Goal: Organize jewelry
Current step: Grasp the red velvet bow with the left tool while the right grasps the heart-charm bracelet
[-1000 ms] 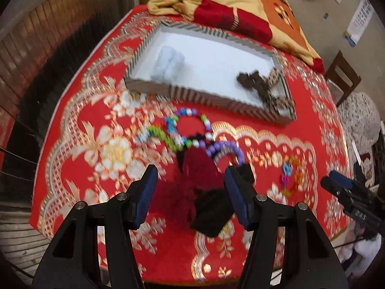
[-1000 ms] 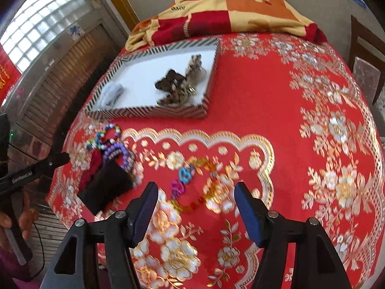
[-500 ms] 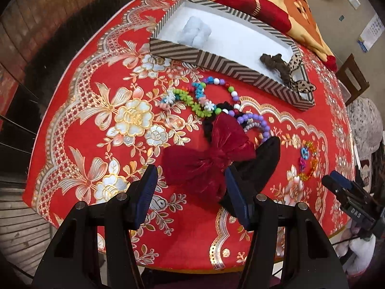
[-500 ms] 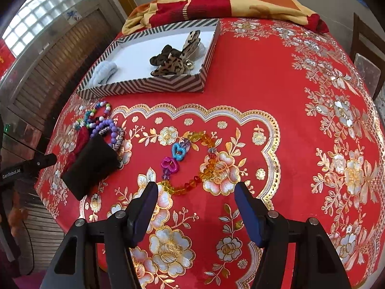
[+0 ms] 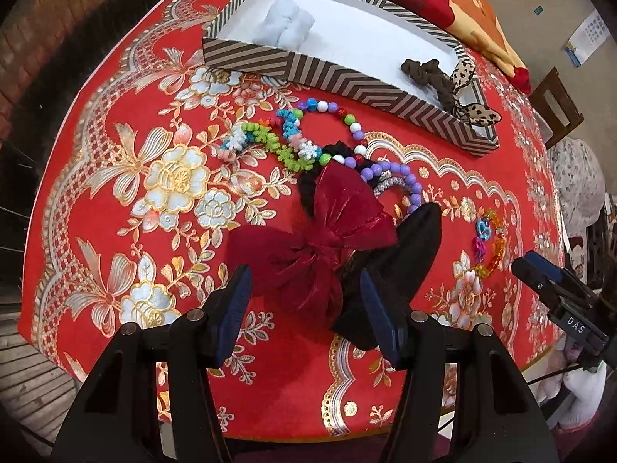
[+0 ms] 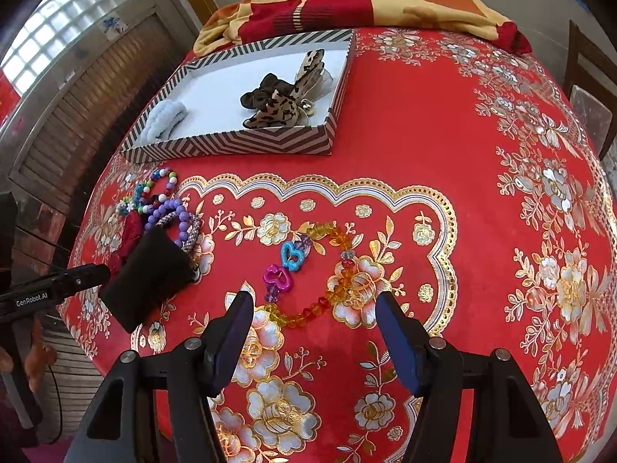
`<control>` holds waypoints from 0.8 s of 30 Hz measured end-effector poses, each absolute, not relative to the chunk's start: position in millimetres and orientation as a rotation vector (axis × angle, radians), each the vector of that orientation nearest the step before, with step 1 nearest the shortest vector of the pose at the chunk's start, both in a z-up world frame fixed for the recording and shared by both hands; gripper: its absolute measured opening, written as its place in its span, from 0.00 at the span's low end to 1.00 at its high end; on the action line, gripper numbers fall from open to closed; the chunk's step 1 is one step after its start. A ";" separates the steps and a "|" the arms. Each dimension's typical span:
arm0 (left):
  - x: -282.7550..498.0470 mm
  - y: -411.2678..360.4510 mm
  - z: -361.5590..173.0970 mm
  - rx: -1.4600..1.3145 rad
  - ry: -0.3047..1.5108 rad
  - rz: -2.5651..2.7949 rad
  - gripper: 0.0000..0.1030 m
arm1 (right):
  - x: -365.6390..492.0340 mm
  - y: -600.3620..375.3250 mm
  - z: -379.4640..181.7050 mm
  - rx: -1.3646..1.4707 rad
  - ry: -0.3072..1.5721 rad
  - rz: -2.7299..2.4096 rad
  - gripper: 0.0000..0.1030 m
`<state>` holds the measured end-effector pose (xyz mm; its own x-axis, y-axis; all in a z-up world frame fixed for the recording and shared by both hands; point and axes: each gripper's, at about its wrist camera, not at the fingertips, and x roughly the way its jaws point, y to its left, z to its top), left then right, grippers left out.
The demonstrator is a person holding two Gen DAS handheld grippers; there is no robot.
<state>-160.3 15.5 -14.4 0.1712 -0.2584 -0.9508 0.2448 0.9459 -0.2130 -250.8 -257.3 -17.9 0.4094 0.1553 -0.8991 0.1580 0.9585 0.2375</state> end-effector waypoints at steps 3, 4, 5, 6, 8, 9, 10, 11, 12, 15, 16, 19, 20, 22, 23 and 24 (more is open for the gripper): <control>-156.4 14.5 -11.4 -0.026 1.342 -0.360 0.56 | -249.0 -259.5 -15.3 0.303 1.157 -0.001 0.61; -155.2 14.0 -10.6 -0.031 1.338 -0.360 0.56 | -248.4 -260.6 -13.4 0.296 1.156 0.000 0.61; -155.1 14.0 -10.5 -0.033 1.336 -0.360 0.56 | -248.0 -262.1 -11.4 0.293 1.152 -0.001 0.61; -154.1 13.3 -11.0 -0.034 1.338 -0.360 0.56 | -247.2 -264.7 -9.8 0.296 1.149 -0.004 0.61; -151.3 11.1 -13.3 -0.032 1.352 -0.365 0.56 | -244.4 -269.1 -9.2 0.313 1.154 -0.012 0.61; -149.6 9.6 -13.6 -0.034 1.354 -0.372 0.56 | -242.5 -270.5 -8.4 0.314 1.153 -0.012 0.61; -148.9 9.2 -13.2 -0.036 1.350 -0.376 0.56 | -241.1 -271.0 -6.9 0.310 1.144 -0.015 0.61; -148.1 9.6 -12.3 -0.035 1.344 -0.371 0.56 | -240.6 -271.7 -5.5 0.311 1.135 -0.017 0.61; -147.7 9.8 -12.3 -0.031 1.345 -0.365 0.56 | -240.4 -272.5 -4.9 0.322 1.124 -0.018 0.61; -147.8 10.4 -12.4 -0.016 1.351 -0.359 0.56 | -239.9 -271.3 -8.5 0.346 1.131 -0.004 0.61; -148.8 11.3 -11.9 -0.015 1.350 -0.360 0.56 | -239.5 -269.7 -9.9 0.338 1.136 -0.003 0.61; -151.0 12.5 -12.5 -0.008 1.356 -0.366 0.56 | -238.9 -267.5 -13.1 0.338 1.141 -0.001 0.61; -151.8 13.2 -13.0 -0.008 1.358 -0.365 0.56 | -238.6 -267.2 -14.1 0.341 1.142 0.002 0.61; -151.8 16.3 -14.4 -0.020 1.365 -0.362 0.56 | -238.2 -266.0 -15.3 0.330 1.144 -0.002 0.61; -152.2 17.6 -14.6 -0.024 1.367 -0.361 0.56 | -238.3 -266.4 -15.5 0.327 1.145 -0.002 0.61; -152.2 19.2 -15.2 -0.031 1.370 -0.360 0.56 | -238.3 -266.9 -16.0 0.324 1.144 -0.004 0.61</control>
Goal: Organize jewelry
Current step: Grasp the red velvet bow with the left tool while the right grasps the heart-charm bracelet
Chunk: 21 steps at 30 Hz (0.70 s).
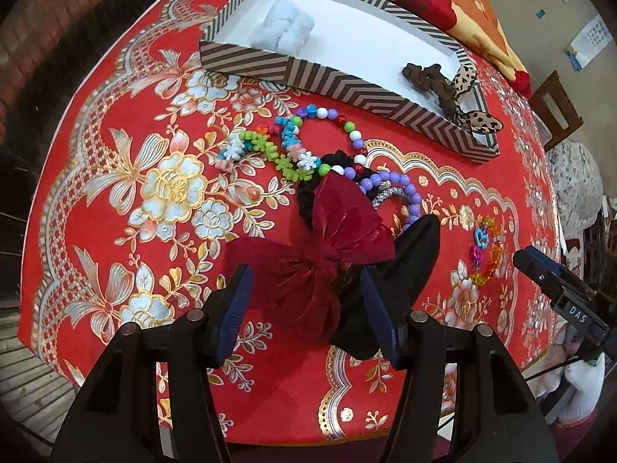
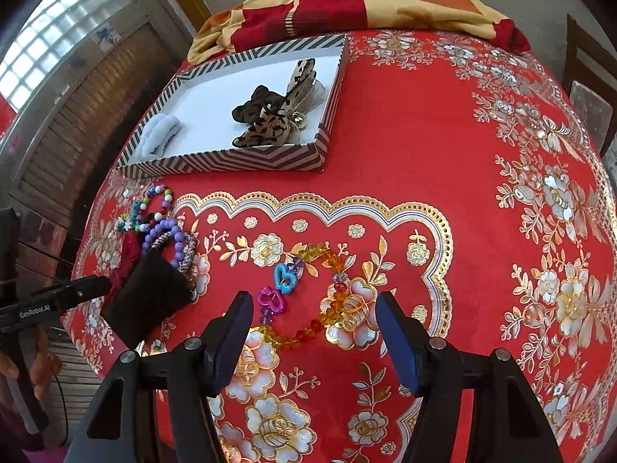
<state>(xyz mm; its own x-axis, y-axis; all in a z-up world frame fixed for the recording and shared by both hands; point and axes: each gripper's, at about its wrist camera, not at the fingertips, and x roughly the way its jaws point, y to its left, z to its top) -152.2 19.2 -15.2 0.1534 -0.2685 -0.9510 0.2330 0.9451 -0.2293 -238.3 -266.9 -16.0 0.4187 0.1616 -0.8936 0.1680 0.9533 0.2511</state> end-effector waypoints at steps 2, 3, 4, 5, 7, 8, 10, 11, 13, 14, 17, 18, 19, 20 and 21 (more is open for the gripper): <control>-152.6 24.3 -16.0 -0.047 1.373 -0.359 0.56 | -239.4 -268.8 -15.8 0.324 1.137 -0.017 0.61; -152.7 26.3 -16.5 -0.050 1.375 -0.360 0.56 | -239.4 -269.6 -16.2 0.324 1.138 -0.022 0.61; -152.7 27.7 -17.3 -0.052 1.378 -0.359 0.56 | -239.3 -270.3 -16.8 0.323 1.141 -0.025 0.61; -152.7 29.5 -18.8 -0.053 1.383 -0.358 0.56 | -239.4 -270.8 -17.4 0.325 1.143 -0.026 0.61; -152.8 30.7 -22.5 -0.054 1.395 -0.370 0.56 | -239.6 -270.4 -18.4 0.324 1.148 -0.023 0.61; -152.9 30.3 -24.8 -0.051 1.405 -0.377 0.56 | -239.8 -269.7 -19.1 0.322 1.151 -0.022 0.61; -153.3 29.2 -28.5 -0.045 1.417 -0.384 0.56 | -239.6 -267.5 -19.8 0.321 1.156 -0.019 0.61; -153.1 28.1 -30.5 -0.043 1.421 -0.387 0.56 | -239.6 -266.0 -19.9 0.320 1.157 -0.016 0.61; -151.9 25.8 -33.7 -0.036 1.428 -0.387 0.56 | -240.1 -263.2 -19.9 0.312 1.156 -0.013 0.61; -150.5 24.7 -34.3 -0.037 1.427 -0.389 0.56 | -240.6 -262.4 -20.0 0.309 1.157 -0.013 0.61; -145.8 20.6 -34.2 -0.036 1.418 -0.395 0.56 | -242.0 -261.6 -22.1 0.298 1.158 -0.023 0.61; -144.3 18.6 -34.6 -0.033 1.416 -0.397 0.56 | -242.8 -262.0 -22.9 0.298 1.157 -0.028 0.61; -142.5 16.7 -35.3 -0.028 1.414 -0.397 0.56 | -243.6 -262.6 -24.5 0.302 1.156 -0.032 0.61; -139.7 15.1 -36.4 -0.023 1.415 -0.395 0.56 | -243.9 -262.5 -25.8 0.304 1.156 -0.032 0.61; -137.8 14.4 -37.8 -0.020 1.420 -0.393 0.56 | -244.3 -262.2 -26.8 0.304 1.156 -0.030 0.61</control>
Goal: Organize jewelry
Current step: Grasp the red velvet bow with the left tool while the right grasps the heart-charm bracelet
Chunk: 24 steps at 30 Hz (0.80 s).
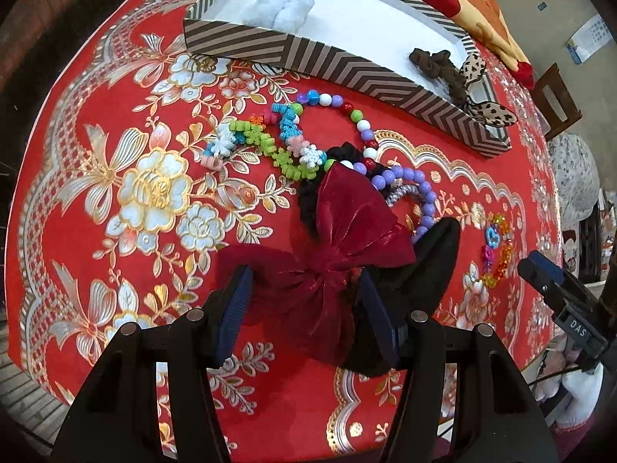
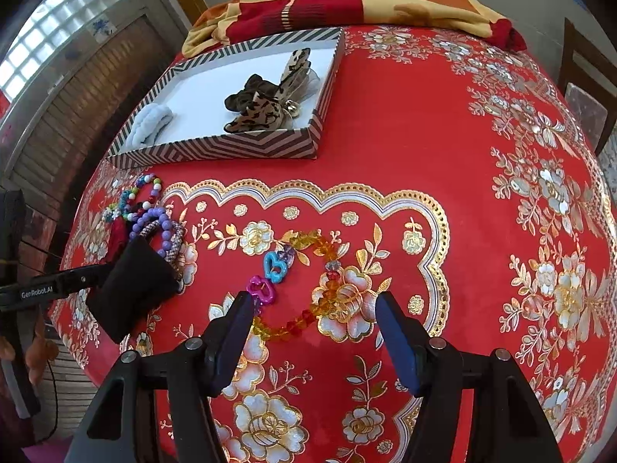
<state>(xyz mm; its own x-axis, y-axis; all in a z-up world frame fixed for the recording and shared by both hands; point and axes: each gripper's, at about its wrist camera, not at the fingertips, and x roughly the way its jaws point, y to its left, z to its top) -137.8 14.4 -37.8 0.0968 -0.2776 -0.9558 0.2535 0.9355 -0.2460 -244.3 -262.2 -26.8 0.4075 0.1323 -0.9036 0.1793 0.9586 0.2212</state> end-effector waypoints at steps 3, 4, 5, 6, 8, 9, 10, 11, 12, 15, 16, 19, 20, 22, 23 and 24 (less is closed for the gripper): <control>-135.2 14.9 -41.4 -0.029 1.426 -0.396 0.56 | -243.3 -257.6 -31.1 0.285 1.162 -0.030 0.53; -134.9 15.5 -41.7 -0.032 1.423 -0.398 0.56 | -242.4 -255.9 -31.9 0.280 1.163 -0.029 0.51; -134.5 14.9 -41.6 -0.032 1.419 -0.399 0.56 | -241.1 -253.4 -32.2 0.273 1.163 -0.023 0.48; -134.1 15.1 -41.4 -0.030 1.416 -0.400 0.56 | -239.6 -250.8 -32.5 0.260 1.162 -0.018 0.47; -133.6 15.6 -41.5 -0.029 1.411 -0.403 0.56 | -236.1 -246.7 -33.2 0.218 1.158 -0.035 0.45; -133.2 15.6 -41.6 -0.029 1.408 -0.403 0.55 | -234.4 -246.7 -33.8 0.208 1.159 -0.049 0.41; -132.7 15.6 -41.5 -0.028 1.406 -0.404 0.54 | -233.2 -249.1 -34.0 0.216 1.155 -0.057 0.40; -132.4 14.6 -41.6 -0.024 1.404 -0.406 0.50 | -233.0 -250.7 -33.8 0.224 1.154 -0.057 0.39; -132.3 14.1 -41.7 -0.016 1.401 -0.408 0.44 | -232.1 -252.5 -34.1 0.224 1.156 -0.058 0.38; -130.7 14.9 -42.0 -0.028 1.395 -0.416 0.39 | -228.6 -256.1 -40.5 0.195 1.178 -0.066 0.31; -129.9 15.0 -42.4 -0.034 1.396 -0.422 0.36 | -227.0 -256.4 -44.2 0.189 1.186 -0.065 0.30; -129.3 14.5 -40.4 -0.039 1.380 -0.430 0.26 | -225.3 -255.9 -46.5 0.161 1.177 -0.057 0.16; -129.5 13.9 -39.2 -0.031 1.371 -0.433 0.24 | -225.1 -255.8 -45.7 0.148 1.172 -0.059 0.10; -130.5 14.2 -36.8 -0.020 1.362 -0.438 0.21 | -224.5 -255.6 -46.1 0.136 1.166 -0.050 0.08; -130.3 15.0 -35.1 -0.023 1.356 -0.437 0.20 | -225.3 -255.2 -45.7 0.133 1.166 -0.046 0.08; -131.0 16.2 -33.2 -0.028 1.353 -0.436 0.19 | -225.6 -255.8 -45.3 0.135 1.167 -0.044 0.08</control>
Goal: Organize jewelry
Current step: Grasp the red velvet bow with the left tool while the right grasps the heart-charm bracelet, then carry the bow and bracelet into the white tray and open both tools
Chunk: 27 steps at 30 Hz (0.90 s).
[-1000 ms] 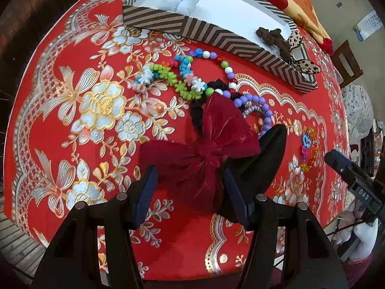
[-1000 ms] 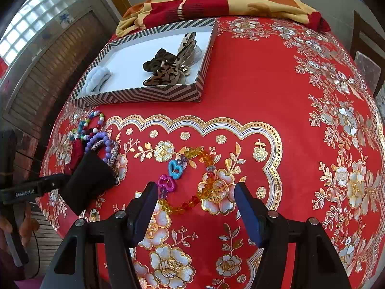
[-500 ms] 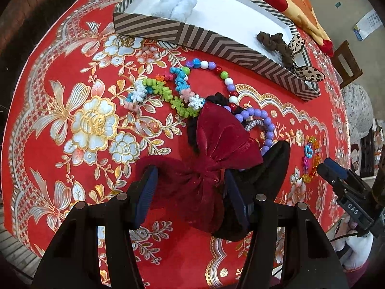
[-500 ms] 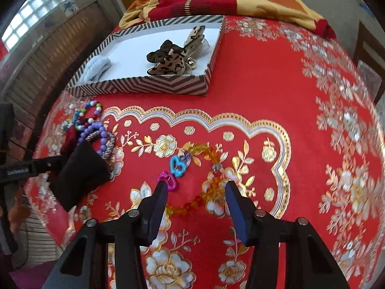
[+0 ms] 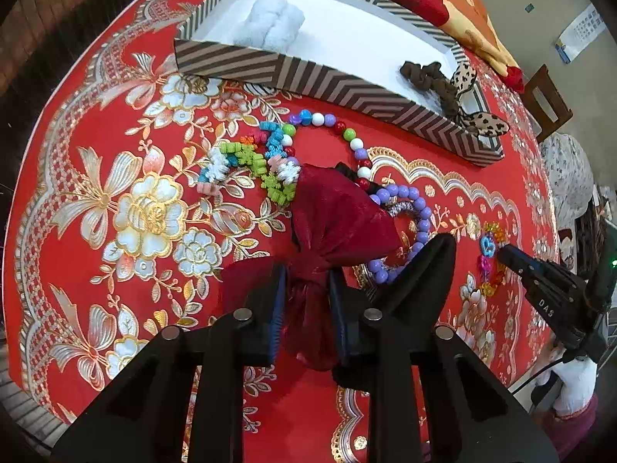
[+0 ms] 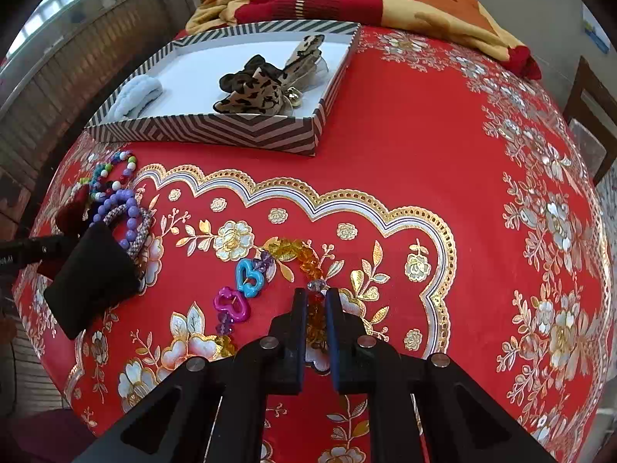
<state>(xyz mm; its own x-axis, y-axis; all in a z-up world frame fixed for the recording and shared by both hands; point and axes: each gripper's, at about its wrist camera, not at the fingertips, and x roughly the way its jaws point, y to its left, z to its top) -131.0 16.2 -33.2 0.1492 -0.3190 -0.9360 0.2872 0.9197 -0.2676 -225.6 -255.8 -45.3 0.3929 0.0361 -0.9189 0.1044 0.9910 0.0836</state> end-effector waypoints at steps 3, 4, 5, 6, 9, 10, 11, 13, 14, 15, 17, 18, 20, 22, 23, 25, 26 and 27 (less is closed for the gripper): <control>-130.0 23.5 -24.5 -0.053 1.341 -0.431 0.18 | -229.4 -261.7 -33.7 0.176 1.140 -0.032 0.08; -129.9 26.2 -19.6 -0.060 1.330 -0.431 0.18 | -231.2 -263.6 -24.2 0.189 1.119 -0.026 0.08; -130.0 28.7 -14.9 -0.063 1.318 -0.430 0.18 | -231.2 -263.5 -18.5 0.191 1.106 -0.023 0.08; -129.3 31.4 -9.2 -0.068 1.306 -0.428 0.18 | -231.8 -263.6 -9.4 0.193 1.088 -0.016 0.08; -126.2 36.5 3.8 -0.089 1.281 -0.428 0.18 | -230.9 -259.5 14.2 0.178 1.044 0.005 0.08; -125.5 37.5 7.4 -0.093 1.273 -0.428 0.18 | -230.4 -257.6 22.2 0.171 1.027 0.013 0.08; -124.0 38.0 12.3 -0.096 1.261 -0.427 0.18 | -229.7 -255.8 30.4 0.165 1.011 0.021 0.08; -122.1 37.7 18.3 -0.097 1.245 -0.427 0.18 | -227.0 -252.6 42.6 0.154 0.987 0.035 0.08; -120.0 35.9 22.9 -0.094 1.233 -0.428 0.18 | -224.2 -249.9 48.0 0.146 0.975 0.039 0.08; -118.7 34.5 25.8 -0.090 1.225 -0.426 0.18 | -221.3 -248.3 53.3 0.140 0.965 0.043 0.08; -114.2 29.6 32.7 -0.075 1.204 -0.423 0.18 | -212.8 -245.9 64.1 0.134 0.945 0.055 0.08; -111.9 27.1 35.4 -0.072 1.196 -0.423 0.18 | -209.7 -244.7 68.1 0.130 0.937 0.061 0.08; -105.2 22.6 42.6 -0.065 1.173 -0.422 0.18 | -198.9 -240.1 77.0 0.120 0.919 0.076 0.08; -99.7 19.9 48.1 -0.060 1.157 -0.422 0.18 | -191.5 -234.5 83.5 0.108 0.908 0.089 0.08; -95.7 16.7 51.0 -0.055 1.147 -0.424 0.18 | -185.6 -230.9 87.0 0.099 0.901 0.097 0.08; -87.2 9.7 55.1 -0.040 1.128 -0.422 0.18 | -175.1 -224.6 91.9 0.086 0.892 0.109 0.08; -82.6 6.1 56.1 -0.032 1.123 -0.416 0.18 | -168.7 -221.0 93.9 0.081 0.888 0.117 0.08; -78.4 3.1 56.2 -0.025 1.120 -0.411 0.18 | -163.6 -218.6 95.0 0.077 0.886 0.121 0.08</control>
<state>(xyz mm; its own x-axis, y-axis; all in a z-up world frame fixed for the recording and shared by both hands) -78.4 3.1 56.2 0.3689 -0.3329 -0.8678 0.3079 0.9247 -0.2238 -163.6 -218.6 95.0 0.6260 0.1378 -0.7676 -0.0736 0.9903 0.1178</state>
